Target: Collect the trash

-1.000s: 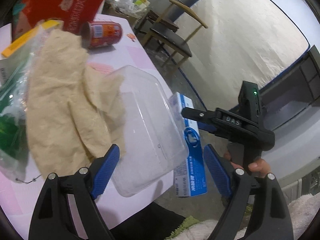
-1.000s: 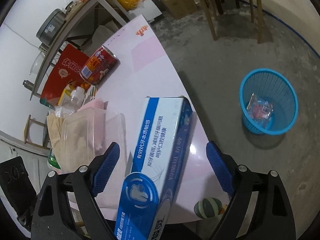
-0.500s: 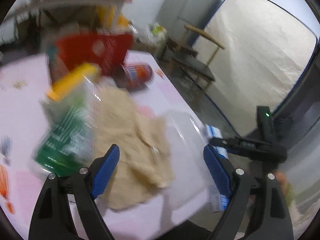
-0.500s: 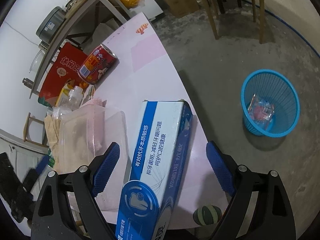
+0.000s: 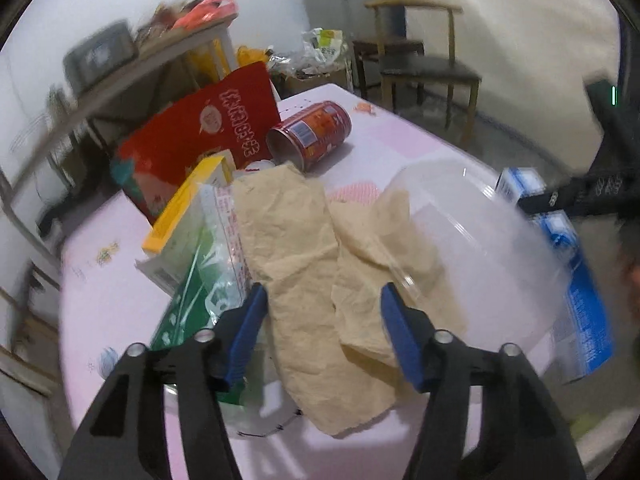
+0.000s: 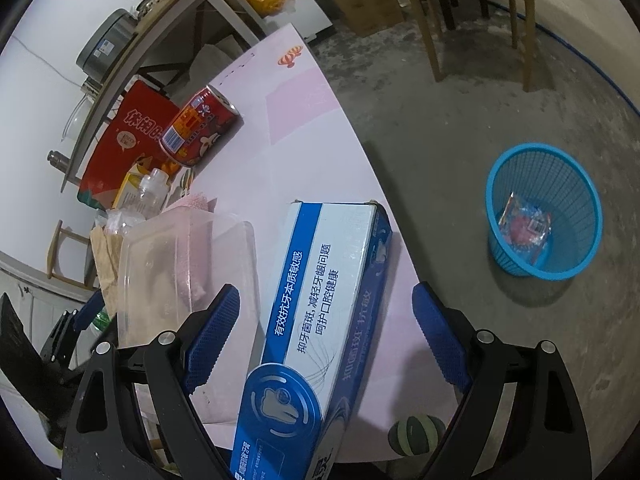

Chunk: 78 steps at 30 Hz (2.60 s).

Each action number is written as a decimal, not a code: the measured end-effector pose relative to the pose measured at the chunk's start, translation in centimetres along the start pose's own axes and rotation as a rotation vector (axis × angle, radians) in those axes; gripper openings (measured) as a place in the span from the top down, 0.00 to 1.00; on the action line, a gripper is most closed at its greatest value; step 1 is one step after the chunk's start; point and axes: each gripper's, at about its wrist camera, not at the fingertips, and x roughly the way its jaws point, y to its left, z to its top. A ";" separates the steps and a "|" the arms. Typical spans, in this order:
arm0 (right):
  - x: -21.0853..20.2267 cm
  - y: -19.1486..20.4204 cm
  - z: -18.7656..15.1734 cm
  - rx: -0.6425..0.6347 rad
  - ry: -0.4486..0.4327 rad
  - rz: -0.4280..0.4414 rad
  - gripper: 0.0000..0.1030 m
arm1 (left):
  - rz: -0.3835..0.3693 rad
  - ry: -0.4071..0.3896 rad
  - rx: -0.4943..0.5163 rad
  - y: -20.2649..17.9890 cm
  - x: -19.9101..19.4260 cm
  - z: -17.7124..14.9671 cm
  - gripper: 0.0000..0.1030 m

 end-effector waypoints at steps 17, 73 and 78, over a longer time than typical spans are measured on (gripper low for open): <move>0.1 0.0 0.0 0.001 -0.003 -0.005 0.18 | 0.022 -0.122 -0.137 4.5 -5.7 1.3 0.98; -0.3 -0.4 -0.6 -0.094 -0.018 -0.142 0.50 | -0.423 0.131 -0.317 -2.9 2.8 4.4 0.12; -1.1 -0.6 -0.8 -0.099 -0.057 -0.167 0.51 | -0.329 0.125 -0.258 -4.5 2.7 5.6 0.06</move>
